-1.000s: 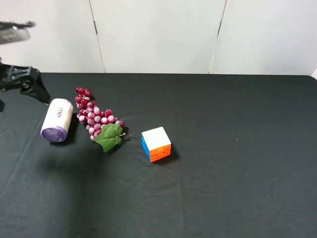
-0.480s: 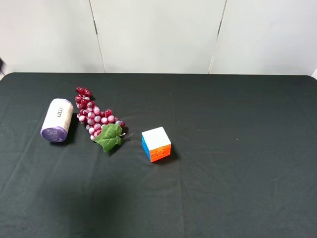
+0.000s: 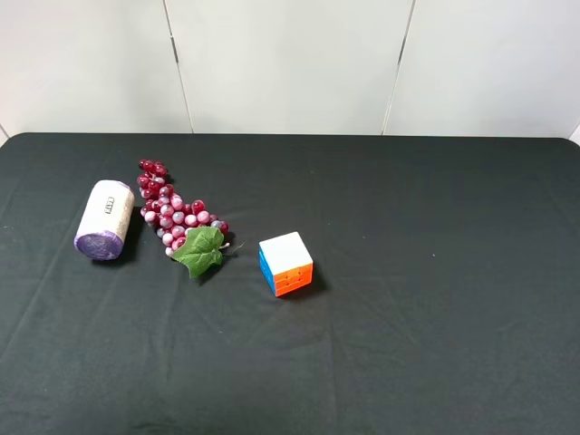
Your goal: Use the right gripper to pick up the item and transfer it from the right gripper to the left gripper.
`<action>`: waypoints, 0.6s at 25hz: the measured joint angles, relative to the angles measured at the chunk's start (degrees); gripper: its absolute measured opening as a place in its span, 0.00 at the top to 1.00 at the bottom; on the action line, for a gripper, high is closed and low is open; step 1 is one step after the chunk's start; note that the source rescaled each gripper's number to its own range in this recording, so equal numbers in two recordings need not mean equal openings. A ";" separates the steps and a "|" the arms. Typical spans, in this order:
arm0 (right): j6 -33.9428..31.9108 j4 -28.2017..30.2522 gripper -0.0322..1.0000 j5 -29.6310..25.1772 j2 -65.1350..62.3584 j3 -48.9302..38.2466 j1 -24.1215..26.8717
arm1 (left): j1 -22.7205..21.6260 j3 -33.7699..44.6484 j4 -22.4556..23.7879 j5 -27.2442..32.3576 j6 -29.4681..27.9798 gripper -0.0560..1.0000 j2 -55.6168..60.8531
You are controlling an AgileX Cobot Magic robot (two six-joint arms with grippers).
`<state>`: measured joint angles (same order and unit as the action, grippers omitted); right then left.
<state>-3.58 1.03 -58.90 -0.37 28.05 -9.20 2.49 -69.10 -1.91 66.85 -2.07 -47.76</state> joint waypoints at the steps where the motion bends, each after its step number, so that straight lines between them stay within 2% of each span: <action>1: 0.00 0.00 0.01 0.00 0.00 0.00 0.00 | 0.00 0.00 0.00 0.00 0.00 0.00 1.86; 6: 0.00 0.00 0.01 0.00 0.00 0.00 0.00 | 0.00 1.74 0.36 -0.05 -0.04 0.00 10.79; 15: 0.00 0.00 0.01 0.00 0.00 0.00 0.00 | 0.00 18.82 0.58 -0.05 4.09 0.00 27.87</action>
<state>-3.58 1.03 -58.90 -0.37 28.05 -9.20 2.49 -50.29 -1.34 66.80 2.01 -19.89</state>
